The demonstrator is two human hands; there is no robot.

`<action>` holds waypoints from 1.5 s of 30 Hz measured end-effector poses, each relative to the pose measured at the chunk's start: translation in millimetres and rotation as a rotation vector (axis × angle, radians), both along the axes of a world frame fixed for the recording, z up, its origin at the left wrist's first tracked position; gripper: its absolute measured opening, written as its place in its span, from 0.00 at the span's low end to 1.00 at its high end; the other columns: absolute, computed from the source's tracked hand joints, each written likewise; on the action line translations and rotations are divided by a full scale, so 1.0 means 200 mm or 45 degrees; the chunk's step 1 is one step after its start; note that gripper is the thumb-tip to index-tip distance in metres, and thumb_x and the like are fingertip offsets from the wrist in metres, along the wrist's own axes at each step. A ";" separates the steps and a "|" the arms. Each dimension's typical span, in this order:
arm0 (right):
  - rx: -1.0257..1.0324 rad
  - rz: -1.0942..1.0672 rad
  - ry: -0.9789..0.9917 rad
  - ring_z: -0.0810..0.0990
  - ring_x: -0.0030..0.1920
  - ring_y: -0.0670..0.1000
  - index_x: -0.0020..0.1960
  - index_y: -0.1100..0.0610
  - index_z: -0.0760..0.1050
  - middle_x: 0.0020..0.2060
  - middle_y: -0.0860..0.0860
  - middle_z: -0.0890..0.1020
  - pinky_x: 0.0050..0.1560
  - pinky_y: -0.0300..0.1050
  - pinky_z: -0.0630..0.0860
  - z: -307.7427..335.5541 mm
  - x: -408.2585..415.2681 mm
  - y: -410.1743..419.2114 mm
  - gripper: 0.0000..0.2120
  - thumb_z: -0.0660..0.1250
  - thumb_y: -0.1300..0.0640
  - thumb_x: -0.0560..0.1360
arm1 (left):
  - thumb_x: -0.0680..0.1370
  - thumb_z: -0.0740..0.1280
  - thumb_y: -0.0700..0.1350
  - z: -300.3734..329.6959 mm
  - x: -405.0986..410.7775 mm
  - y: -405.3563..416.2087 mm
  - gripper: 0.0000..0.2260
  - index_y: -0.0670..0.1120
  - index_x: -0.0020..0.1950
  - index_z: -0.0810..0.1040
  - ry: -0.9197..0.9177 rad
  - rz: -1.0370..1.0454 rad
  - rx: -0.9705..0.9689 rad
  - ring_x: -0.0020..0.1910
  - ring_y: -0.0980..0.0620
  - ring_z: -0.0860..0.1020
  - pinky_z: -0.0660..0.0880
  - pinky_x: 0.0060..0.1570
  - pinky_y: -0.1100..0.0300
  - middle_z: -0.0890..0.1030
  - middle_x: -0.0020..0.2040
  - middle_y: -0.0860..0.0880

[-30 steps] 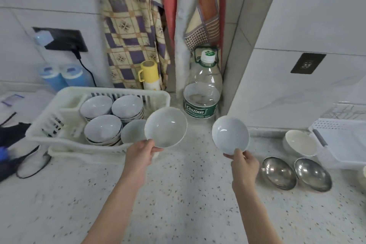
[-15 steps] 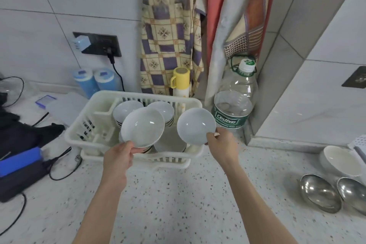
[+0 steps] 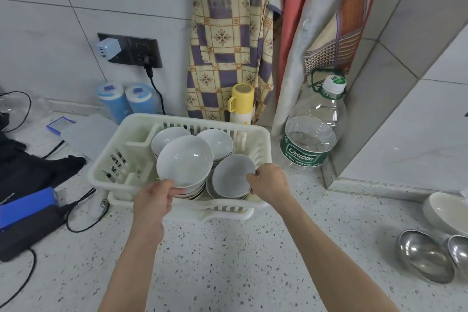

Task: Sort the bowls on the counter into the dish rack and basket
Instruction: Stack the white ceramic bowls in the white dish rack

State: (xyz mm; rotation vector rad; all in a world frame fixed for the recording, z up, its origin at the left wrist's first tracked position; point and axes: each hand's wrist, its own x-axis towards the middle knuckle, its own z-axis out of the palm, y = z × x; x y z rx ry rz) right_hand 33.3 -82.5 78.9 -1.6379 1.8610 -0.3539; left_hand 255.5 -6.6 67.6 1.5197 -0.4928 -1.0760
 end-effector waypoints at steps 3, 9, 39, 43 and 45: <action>0.005 0.033 0.039 0.75 0.32 0.52 0.43 0.68 0.81 0.39 0.60 0.85 0.32 0.41 0.71 0.00 0.03 -0.02 0.15 0.60 0.58 0.73 | 0.77 0.65 0.39 -0.01 0.01 -0.01 0.05 0.42 0.44 0.80 -0.003 -0.002 -0.005 0.26 0.58 0.62 0.62 0.23 0.69 0.86 0.42 0.41; 0.086 0.030 0.009 0.72 0.29 0.51 0.42 0.68 0.79 0.41 0.61 0.85 0.31 0.41 0.70 -0.03 0.04 -0.03 0.14 0.61 0.58 0.73 | 0.77 0.66 0.38 -0.01 0.02 -0.02 0.05 0.40 0.46 0.81 -0.004 0.006 0.002 0.28 0.56 0.62 0.62 0.29 0.65 0.86 0.42 0.41; 0.082 0.226 0.536 0.81 0.54 0.57 0.70 0.55 0.63 0.56 0.56 0.80 0.40 0.46 0.73 -0.13 0.11 -0.07 0.20 0.60 0.62 0.79 | 0.75 0.66 0.40 -0.01 -0.08 -0.14 0.08 0.40 0.40 0.84 -0.207 -0.163 0.093 0.27 0.57 0.68 0.66 0.36 0.60 0.79 0.23 0.55; -0.099 0.085 0.181 0.82 0.51 0.59 0.71 0.54 0.65 0.52 0.58 0.81 0.43 0.47 0.76 -0.13 0.07 -0.05 0.18 0.57 0.57 0.81 | 0.75 0.66 0.40 0.01 -0.10 -0.16 0.08 0.43 0.40 0.84 -0.276 -0.235 0.123 0.27 0.58 0.67 0.66 0.35 0.59 0.83 0.27 0.53; -0.195 -0.101 -0.187 0.83 0.45 0.58 0.69 0.52 0.70 0.45 0.56 0.84 0.45 0.48 0.78 -0.12 0.05 -0.01 0.17 0.55 0.53 0.82 | 0.74 0.65 0.40 0.01 -0.11 -0.18 0.09 0.44 0.37 0.83 -0.336 -0.281 0.131 0.24 0.60 0.70 0.67 0.36 0.58 0.84 0.28 0.51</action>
